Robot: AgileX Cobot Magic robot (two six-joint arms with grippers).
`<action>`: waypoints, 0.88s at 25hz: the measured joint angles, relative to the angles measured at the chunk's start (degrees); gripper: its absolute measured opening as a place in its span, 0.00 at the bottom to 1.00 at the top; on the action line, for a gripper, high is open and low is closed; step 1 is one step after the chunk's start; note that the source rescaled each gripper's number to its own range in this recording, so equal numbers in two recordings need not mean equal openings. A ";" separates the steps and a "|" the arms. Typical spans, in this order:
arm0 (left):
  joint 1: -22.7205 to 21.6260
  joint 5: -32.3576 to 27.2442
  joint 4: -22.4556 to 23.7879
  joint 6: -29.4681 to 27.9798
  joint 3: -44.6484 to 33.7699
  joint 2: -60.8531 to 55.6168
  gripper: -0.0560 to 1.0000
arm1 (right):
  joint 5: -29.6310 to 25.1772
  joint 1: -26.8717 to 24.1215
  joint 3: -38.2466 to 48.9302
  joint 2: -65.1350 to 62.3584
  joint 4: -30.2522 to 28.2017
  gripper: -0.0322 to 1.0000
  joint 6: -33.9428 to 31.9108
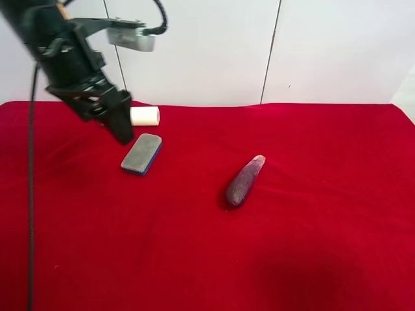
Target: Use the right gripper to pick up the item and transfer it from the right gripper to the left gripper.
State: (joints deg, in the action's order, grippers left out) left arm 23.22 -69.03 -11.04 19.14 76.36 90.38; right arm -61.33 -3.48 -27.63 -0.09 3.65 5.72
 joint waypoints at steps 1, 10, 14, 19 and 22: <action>0.00 0.00 0.00 0.00 -1.90 -2.59 1.00 | 0.00 0.00 0.00 0.00 0.00 1.00 0.00; 0.10 -0.23 1.45 0.00 -16.88 -21.21 1.00 | 0.00 0.00 0.00 0.00 0.00 1.00 0.00; 0.10 -0.29 2.27 0.00 -20.42 -25.56 1.00 | 0.00 0.00 0.00 0.00 0.00 1.00 0.00; 0.10 -0.18 2.31 0.00 -27.14 -33.48 1.00 | 0.00 0.00 0.00 0.00 0.00 1.00 0.00; -0.12 1.25 2.31 0.00 -32.39 -40.06 1.00 | 0.00 0.00 0.00 0.00 0.00 1.00 0.00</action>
State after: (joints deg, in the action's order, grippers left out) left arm 23.10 -67.77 -8.73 19.14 43.97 50.32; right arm -61.33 -3.48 -27.63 -0.09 3.65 5.72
